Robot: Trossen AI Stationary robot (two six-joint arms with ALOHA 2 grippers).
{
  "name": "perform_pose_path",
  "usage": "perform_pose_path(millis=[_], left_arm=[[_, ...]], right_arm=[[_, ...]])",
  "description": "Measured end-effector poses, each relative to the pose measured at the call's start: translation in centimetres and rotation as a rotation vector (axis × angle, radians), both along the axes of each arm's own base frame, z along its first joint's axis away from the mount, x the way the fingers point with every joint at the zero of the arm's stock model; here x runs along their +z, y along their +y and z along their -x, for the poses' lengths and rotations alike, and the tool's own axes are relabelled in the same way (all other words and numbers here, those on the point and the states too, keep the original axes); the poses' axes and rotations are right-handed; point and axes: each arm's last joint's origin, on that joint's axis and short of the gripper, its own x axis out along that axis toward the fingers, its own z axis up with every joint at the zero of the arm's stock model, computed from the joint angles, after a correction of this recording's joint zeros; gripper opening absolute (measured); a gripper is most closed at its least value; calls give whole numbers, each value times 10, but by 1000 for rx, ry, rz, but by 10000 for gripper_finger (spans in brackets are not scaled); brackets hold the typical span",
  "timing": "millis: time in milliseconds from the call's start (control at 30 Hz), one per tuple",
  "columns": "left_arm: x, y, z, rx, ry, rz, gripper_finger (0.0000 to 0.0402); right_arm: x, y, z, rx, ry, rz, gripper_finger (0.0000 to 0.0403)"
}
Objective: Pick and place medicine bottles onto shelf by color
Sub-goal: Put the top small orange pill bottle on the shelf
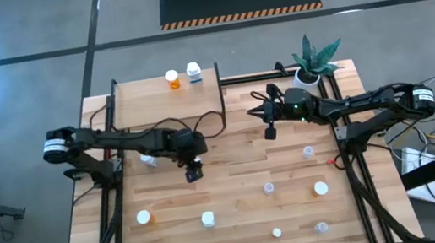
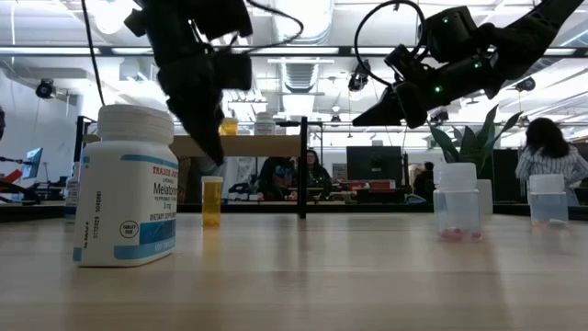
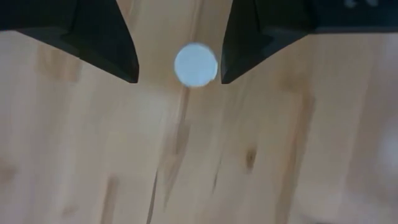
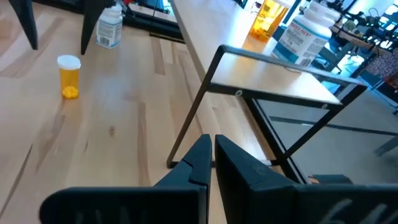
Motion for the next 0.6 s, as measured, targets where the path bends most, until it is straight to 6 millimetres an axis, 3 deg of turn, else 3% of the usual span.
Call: perform_pose_path(millis=[300,600], left_arm=[[-19,1,-8,7,76,-16,213],[-21,1,-7,12,80,-25,197]], right_arm=[[-2,0,1,0,7,0,13],[-2,0,1,0,8,1,13]])
